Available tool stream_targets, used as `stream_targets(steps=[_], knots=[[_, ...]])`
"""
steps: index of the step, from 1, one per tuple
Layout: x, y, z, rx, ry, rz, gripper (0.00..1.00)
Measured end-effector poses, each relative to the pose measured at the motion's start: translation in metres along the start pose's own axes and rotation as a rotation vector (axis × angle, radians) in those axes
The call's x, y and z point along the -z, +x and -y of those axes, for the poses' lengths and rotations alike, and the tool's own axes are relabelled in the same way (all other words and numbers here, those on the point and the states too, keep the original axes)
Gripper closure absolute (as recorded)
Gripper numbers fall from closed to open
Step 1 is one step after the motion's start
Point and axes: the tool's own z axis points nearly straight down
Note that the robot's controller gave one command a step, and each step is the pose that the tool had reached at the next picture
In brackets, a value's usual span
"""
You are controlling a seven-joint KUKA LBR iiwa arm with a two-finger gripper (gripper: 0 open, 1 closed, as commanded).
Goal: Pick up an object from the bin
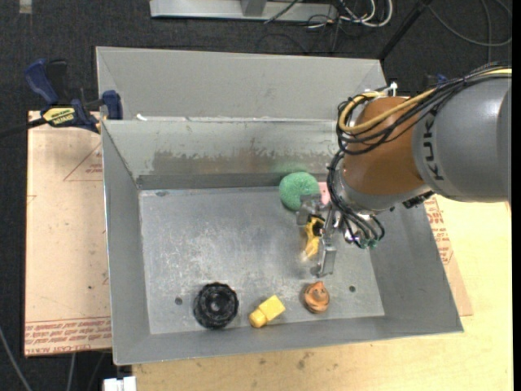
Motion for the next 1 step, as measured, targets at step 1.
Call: stream_targets(steps=[1], knots=[[0.0032, -0.0180, 0.0299, 0.094, 0.001, 0.003, 0.00]])
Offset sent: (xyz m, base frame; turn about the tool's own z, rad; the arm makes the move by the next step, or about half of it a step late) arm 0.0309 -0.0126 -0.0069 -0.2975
